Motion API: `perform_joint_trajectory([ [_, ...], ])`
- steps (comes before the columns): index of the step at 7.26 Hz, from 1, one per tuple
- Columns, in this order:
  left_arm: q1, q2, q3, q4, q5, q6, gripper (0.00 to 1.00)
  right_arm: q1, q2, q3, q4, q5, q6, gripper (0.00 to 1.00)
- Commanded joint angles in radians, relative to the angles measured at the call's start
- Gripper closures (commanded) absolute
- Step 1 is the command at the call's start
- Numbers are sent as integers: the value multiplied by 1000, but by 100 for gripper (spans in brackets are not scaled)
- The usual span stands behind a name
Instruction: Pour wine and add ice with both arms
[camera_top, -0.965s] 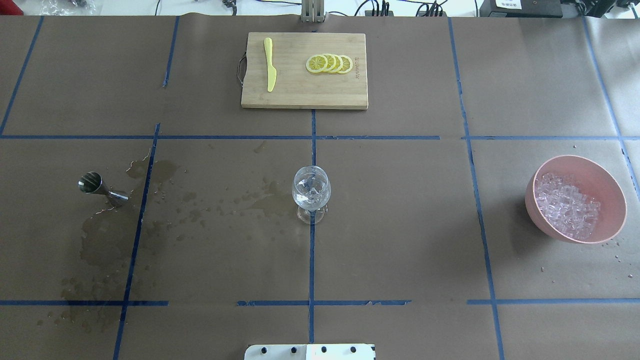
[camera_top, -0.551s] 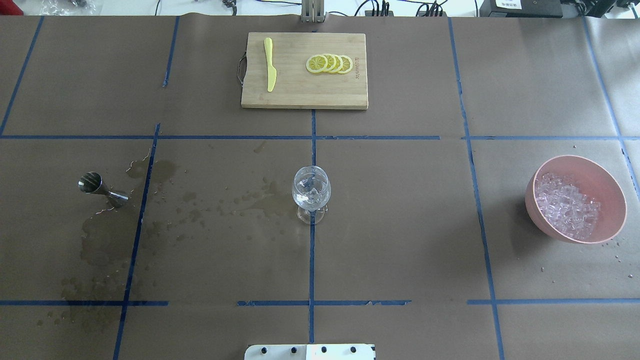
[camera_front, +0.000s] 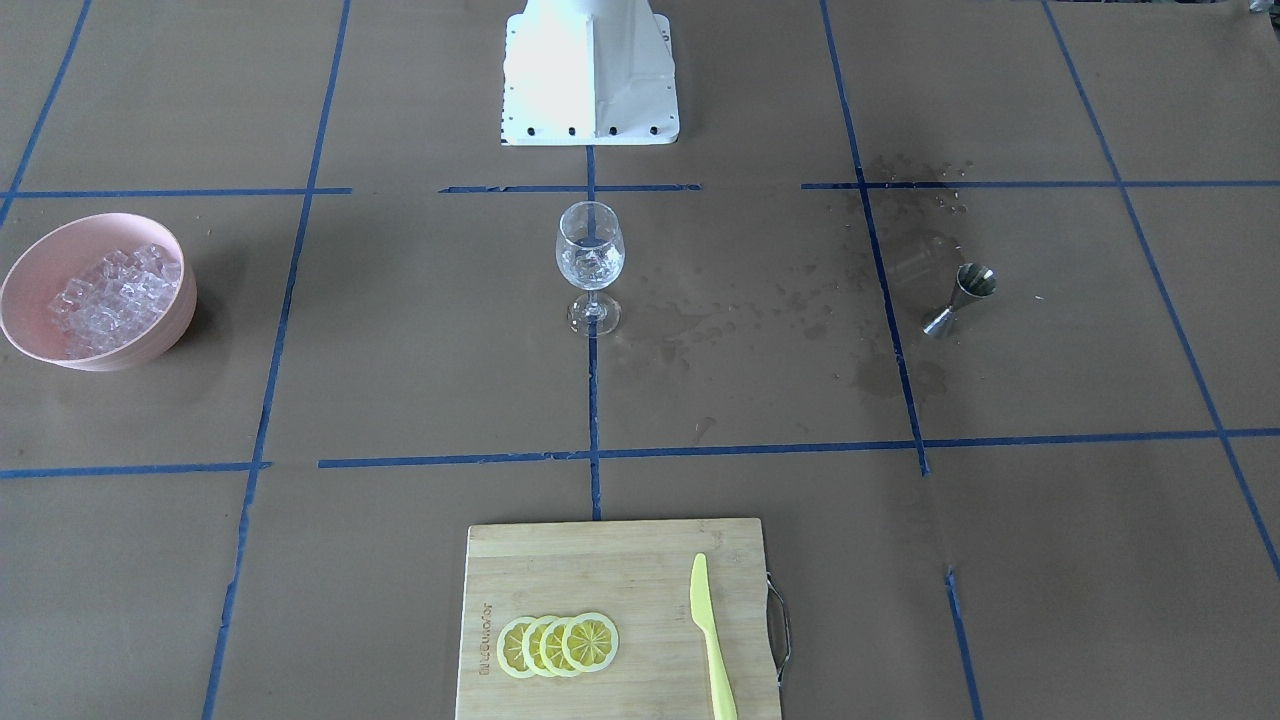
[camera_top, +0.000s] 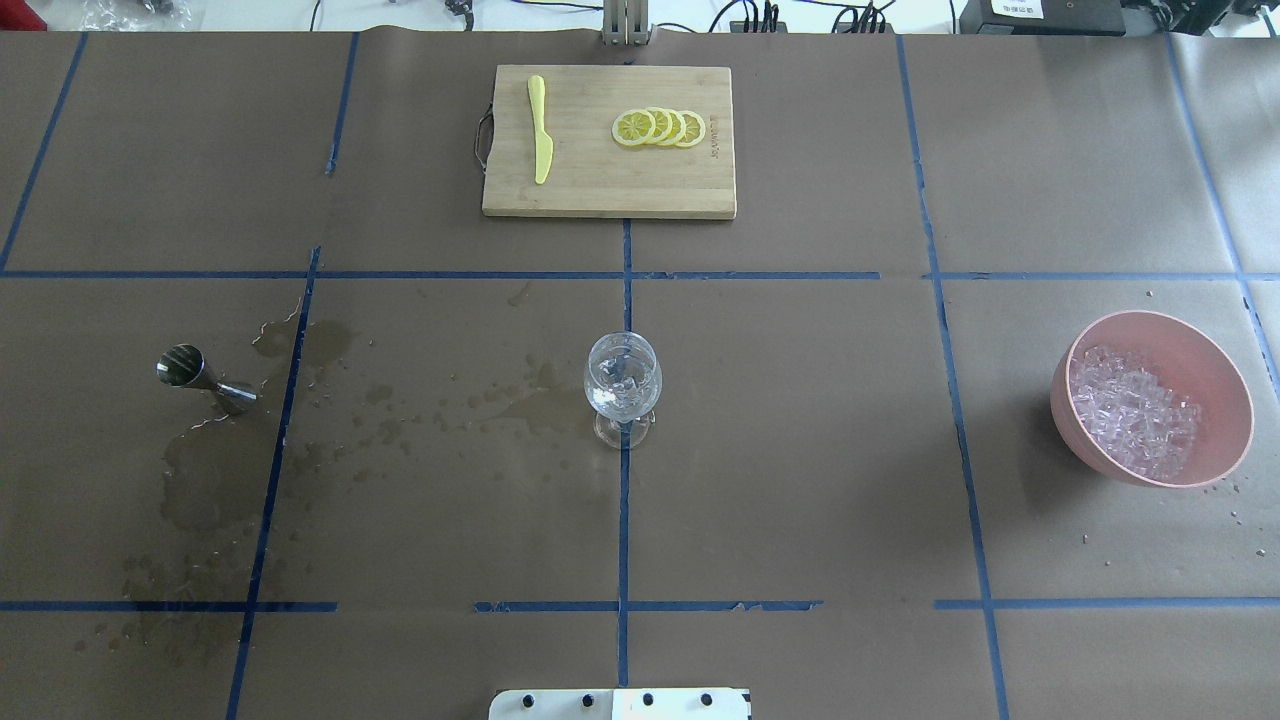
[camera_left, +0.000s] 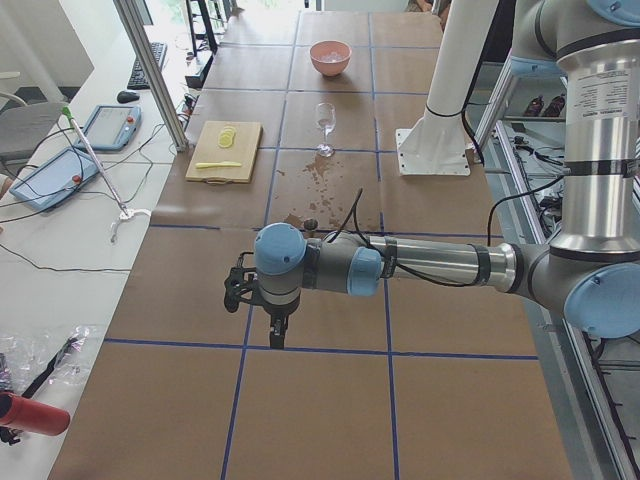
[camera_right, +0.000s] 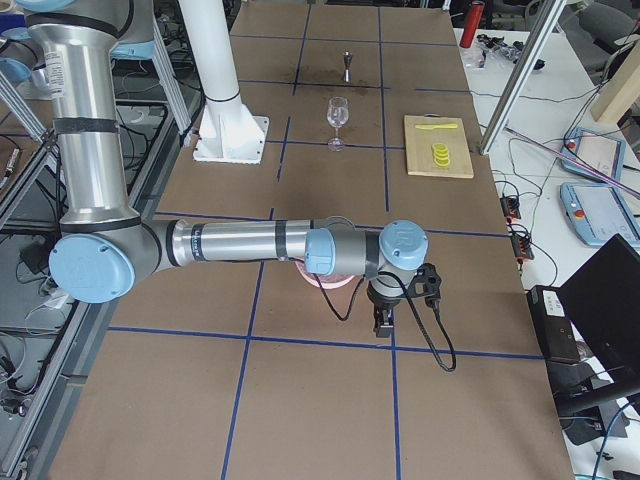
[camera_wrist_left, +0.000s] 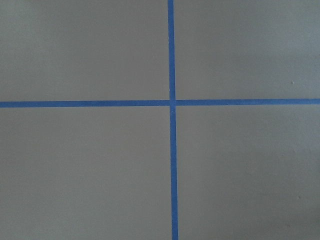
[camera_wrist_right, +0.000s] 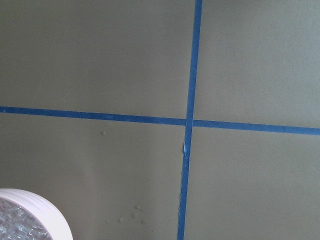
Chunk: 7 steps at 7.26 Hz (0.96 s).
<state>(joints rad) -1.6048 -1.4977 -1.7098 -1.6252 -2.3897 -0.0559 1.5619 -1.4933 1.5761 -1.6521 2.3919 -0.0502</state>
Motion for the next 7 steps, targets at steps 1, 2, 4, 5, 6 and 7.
perform_joint_trajectory([
  [1,-1,-1,7,1,3,-5,0,0,-1,-2,0,-3,-2,0],
  [2,-1,-1,7,1,4,-5,0,0,-2,-4,0,-5,-3,0],
  [4,-1,0,16,1,3,-5,0,1,-7,-4,2,-8,-3,0],
  [5,-1,-1,15,-1,3,-5,0,1,-8,-4,2,-10,-3,0],
  [6,-1,-1,15,-1,3,-5,0,1,-15,-5,2,-10,-6,0],
  [7,-1,-1,13,-1,3,-5,0,7,-16,-11,2,-10,-10,0],
])
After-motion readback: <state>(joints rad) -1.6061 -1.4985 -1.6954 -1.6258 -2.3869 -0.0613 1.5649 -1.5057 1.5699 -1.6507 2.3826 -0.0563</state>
